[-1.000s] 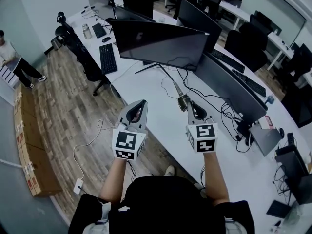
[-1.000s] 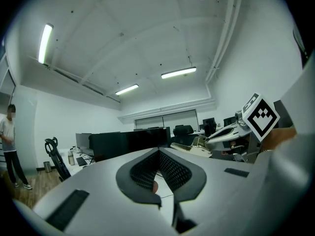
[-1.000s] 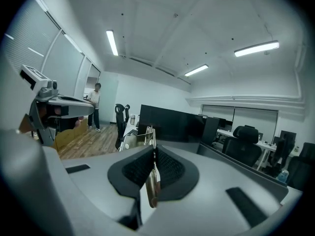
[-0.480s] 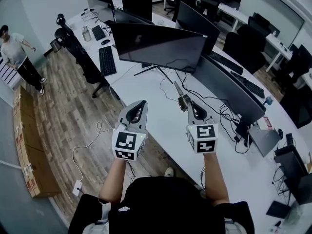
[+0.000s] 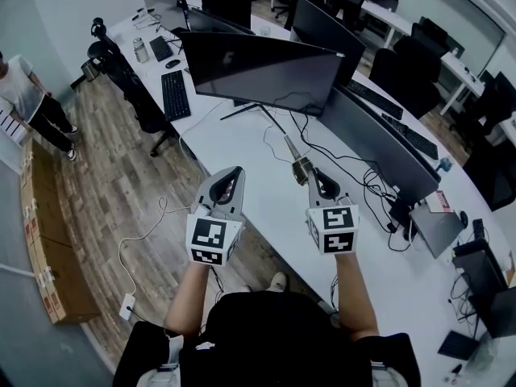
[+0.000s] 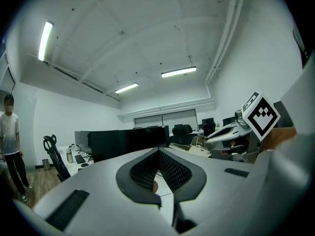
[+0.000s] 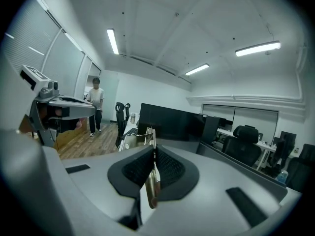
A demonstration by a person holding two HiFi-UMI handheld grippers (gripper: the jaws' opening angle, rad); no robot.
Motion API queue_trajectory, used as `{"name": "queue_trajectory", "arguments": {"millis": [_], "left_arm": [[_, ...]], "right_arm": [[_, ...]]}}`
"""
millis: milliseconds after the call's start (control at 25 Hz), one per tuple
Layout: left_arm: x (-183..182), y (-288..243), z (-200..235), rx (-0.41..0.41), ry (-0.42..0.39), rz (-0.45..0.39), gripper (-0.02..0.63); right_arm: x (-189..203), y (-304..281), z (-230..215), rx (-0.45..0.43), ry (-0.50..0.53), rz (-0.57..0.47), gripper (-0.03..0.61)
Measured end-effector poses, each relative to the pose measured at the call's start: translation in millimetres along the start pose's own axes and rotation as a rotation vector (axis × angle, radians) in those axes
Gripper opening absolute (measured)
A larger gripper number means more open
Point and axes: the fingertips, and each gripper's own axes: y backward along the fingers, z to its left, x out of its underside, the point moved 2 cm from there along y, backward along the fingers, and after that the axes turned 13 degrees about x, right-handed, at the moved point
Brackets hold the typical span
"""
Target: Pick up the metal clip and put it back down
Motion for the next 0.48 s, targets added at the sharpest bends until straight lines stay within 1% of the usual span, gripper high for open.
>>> {"name": "queue_trajectory", "arguments": {"millis": [320,480], "left_arm": [[20,-7,-3,0.004,0.038,0.041,0.009],[31,-8,-5,0.005,0.054,0.066,0.009]], "right_arm": [[17,-8,2,-0.018,0.006,0.033,0.029],[31,-11,7,-0.042,0.013,0.061,0.029]]}}
